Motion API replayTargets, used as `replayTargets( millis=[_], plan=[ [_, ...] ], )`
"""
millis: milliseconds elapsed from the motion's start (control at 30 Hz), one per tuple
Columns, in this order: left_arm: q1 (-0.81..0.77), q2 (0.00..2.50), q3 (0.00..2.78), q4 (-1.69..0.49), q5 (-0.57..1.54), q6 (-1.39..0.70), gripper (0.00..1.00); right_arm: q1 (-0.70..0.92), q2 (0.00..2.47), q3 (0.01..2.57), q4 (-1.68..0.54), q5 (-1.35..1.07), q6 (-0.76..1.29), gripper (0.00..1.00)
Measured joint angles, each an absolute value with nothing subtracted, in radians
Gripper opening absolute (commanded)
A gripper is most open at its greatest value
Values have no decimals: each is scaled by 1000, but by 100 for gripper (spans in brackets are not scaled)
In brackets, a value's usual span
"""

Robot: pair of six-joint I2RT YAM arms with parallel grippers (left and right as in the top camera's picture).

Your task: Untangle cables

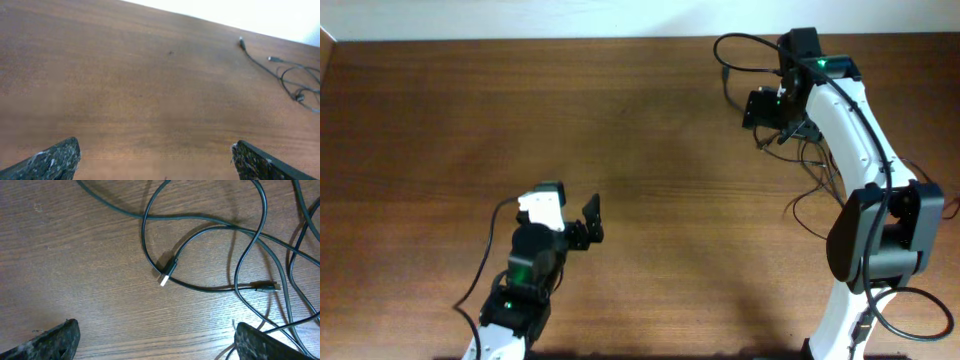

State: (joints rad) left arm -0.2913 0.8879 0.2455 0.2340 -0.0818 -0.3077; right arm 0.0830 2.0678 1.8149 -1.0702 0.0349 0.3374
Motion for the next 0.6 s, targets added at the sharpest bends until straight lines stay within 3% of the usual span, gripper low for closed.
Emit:
replayTargets(
  millis=[167, 433, 600],
  plan=[
    [-291, 720, 52, 354, -81, -308, 99, 83, 2068, 1815, -1070, 35, 337, 98],
    [-287, 203, 10, -65, -144, -294, 99, 83, 2068, 1815, -1072, 35, 337, 98],
    [-219, 14, 12, -66, -144, -159, 99, 83, 2068, 1815, -1070, 35, 337, 98]
  ],
)
